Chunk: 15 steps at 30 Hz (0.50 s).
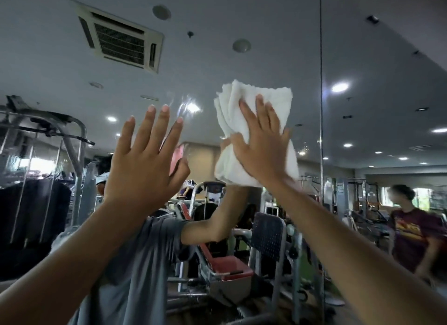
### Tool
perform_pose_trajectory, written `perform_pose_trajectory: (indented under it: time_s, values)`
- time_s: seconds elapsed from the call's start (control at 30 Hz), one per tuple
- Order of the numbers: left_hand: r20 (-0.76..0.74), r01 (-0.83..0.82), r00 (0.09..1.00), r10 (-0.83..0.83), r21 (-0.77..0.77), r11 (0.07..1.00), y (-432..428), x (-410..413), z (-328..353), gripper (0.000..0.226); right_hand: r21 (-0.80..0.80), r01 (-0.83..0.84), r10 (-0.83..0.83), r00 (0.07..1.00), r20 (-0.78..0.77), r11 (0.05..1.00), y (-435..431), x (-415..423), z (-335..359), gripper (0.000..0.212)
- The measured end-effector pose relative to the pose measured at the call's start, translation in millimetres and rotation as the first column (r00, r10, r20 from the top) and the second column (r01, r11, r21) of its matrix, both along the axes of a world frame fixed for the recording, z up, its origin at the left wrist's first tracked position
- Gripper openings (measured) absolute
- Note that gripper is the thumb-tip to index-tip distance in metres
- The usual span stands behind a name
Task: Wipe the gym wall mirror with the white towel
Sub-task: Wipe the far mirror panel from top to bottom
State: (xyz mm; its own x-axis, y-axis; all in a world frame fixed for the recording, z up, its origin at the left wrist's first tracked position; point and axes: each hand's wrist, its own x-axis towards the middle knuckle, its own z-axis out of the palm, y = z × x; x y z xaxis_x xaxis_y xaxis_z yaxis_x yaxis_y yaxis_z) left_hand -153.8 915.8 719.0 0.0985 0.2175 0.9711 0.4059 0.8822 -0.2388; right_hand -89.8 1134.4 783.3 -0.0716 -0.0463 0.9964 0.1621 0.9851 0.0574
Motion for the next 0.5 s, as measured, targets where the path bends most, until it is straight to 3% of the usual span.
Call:
perform_pose_trajectory:
  time_s: [0.07,0.23,0.3,0.43,0.5]
  values:
    - [0.003,-0.008,1.0,0.008,-0.002,1.0,0,1,-1,0.071,0.007,0.027,-0.027,1.0,-0.013,1.0,-21,-8,-15,0.07]
    - [0.019,-0.027,0.999,0.026,0.011,1.0,2,5,-12,0.07,0.442,-0.059,-0.006,0.99,0.144,0.895,8,3,-64,0.067]
    - [0.041,-0.017,0.999,0.016,0.011,1.0,2,6,-21,0.072,0.37,-0.051,-0.001,0.99,0.138,0.928,25,7,-60,0.067]
    - [0.041,-0.005,0.999,0.004,0.002,1.0,1,6,-32,0.074,-0.059,-0.056,0.054,0.998,-0.036,0.997,2,-1,-26,0.067]
    - [0.049,0.004,0.999,-0.004,0.001,1.0,0,6,-30,0.075,-0.119,-0.016,0.008,0.998,-0.068,0.993,-19,-8,-25,0.066]
